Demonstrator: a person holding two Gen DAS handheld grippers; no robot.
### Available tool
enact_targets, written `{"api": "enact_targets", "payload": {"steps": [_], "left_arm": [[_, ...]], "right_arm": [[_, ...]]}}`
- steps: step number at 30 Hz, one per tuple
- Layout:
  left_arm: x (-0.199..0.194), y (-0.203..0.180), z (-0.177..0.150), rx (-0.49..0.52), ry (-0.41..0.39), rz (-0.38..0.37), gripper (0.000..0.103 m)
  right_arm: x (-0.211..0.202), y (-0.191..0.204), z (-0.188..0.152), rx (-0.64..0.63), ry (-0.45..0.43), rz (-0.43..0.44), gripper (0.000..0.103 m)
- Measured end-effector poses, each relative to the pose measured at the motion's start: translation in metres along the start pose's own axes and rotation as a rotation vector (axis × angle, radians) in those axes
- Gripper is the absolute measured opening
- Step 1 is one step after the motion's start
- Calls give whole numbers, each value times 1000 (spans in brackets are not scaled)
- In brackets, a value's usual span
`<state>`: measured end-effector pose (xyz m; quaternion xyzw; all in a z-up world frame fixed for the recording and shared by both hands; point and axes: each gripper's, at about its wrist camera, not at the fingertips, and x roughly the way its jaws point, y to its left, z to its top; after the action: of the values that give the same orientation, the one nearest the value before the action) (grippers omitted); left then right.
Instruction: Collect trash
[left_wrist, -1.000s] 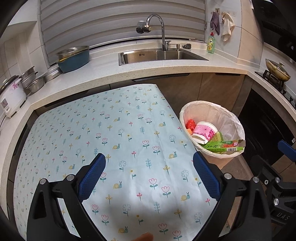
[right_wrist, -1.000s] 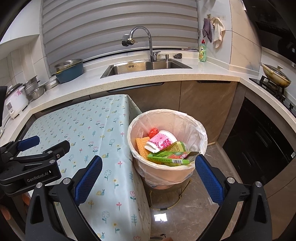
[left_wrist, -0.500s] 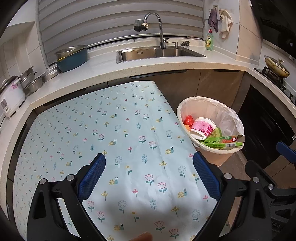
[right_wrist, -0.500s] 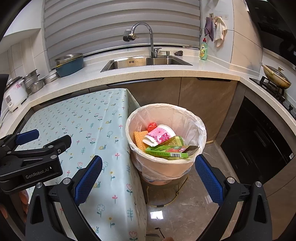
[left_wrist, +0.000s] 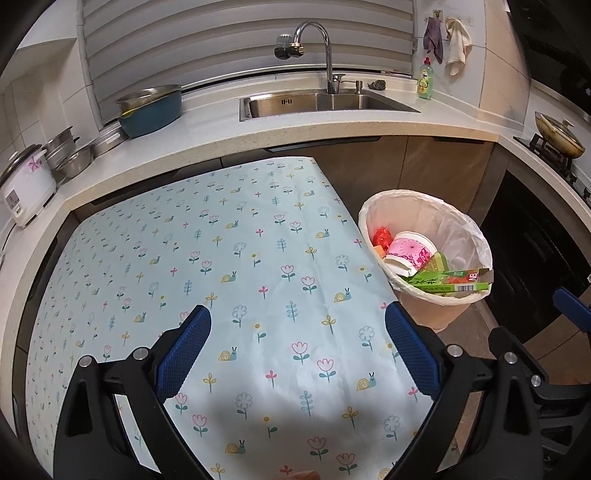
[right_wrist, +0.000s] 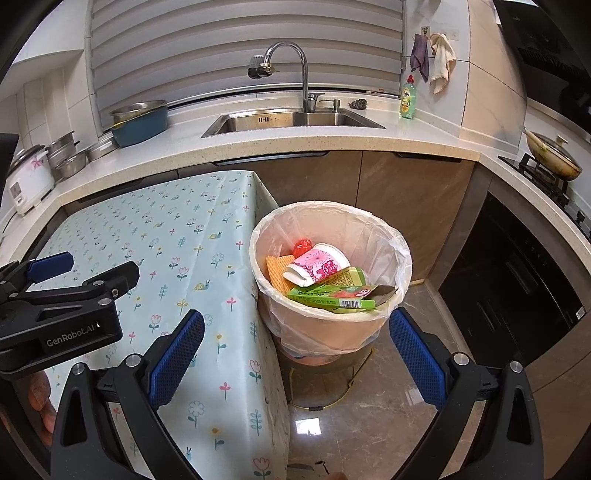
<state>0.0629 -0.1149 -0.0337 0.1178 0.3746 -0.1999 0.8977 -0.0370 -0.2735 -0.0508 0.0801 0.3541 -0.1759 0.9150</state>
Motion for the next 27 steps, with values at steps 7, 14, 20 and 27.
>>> {"api": "enact_targets", "payload": {"steps": [7, 14, 20, 27], "left_arm": [[-2, -1, -4, -1, 0, 15, 91], [-3, -3, -6, 6, 4, 18, 91], [-3, -4, -8, 12, 6, 18, 91], [-2, -5, -7, 16, 11, 18, 91]], "right_arm": [[1, 0, -4, -2, 6, -1, 97], [2, -1, -6, -1, 9, -1, 97], [2, -1, -6, 1, 10, -1, 97], [2, -2, -6, 3, 10, 0, 97]]}}
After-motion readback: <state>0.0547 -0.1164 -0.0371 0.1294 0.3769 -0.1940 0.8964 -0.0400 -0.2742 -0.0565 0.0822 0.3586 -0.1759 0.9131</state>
